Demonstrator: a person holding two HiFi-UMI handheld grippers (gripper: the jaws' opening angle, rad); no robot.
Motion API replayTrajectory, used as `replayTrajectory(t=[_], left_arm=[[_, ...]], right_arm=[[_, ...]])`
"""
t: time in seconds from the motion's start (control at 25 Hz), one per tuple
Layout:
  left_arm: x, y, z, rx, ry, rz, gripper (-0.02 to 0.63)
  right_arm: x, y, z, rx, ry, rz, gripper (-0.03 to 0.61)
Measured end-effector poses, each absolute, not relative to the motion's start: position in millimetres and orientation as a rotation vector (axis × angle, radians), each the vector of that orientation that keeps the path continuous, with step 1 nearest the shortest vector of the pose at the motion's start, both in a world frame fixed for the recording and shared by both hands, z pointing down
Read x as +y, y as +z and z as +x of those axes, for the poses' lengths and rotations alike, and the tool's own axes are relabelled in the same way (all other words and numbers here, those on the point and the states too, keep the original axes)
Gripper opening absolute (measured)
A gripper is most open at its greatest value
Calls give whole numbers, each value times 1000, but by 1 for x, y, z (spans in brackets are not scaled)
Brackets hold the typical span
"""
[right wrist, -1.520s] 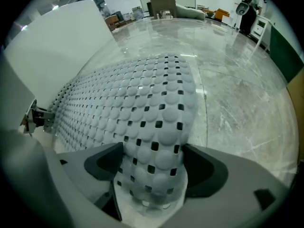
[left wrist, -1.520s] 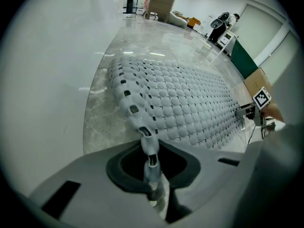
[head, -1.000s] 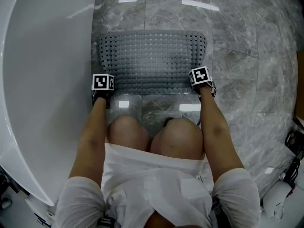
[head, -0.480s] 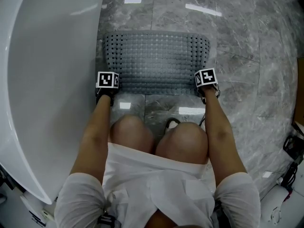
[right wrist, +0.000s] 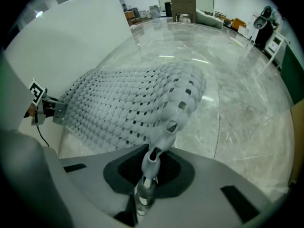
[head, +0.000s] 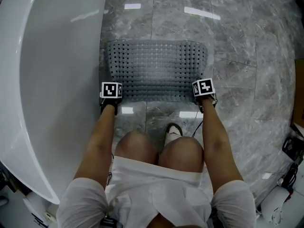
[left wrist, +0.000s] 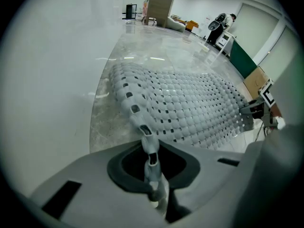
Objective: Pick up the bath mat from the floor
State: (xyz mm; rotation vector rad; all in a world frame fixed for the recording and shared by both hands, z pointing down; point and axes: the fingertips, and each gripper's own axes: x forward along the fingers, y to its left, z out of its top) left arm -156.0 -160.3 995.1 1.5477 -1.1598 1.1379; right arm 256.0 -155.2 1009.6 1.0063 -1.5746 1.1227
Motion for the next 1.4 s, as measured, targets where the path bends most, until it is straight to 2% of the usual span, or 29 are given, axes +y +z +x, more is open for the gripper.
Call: replayTrajectory(t=[0.36,1.0,1.4], left_arm=[[-173,867,-120,-1088,1262,1630,44],[-158,532,-98,-1000,1245,1669,44],[-143,368,-115,-1009,1233,1734,44]], right_arm=[[-168,876,243,-1571,1014,995,48],[-120,531,246,-1564,1136,1022,48],[-100,367,246,-1629,1079,1060,48]])
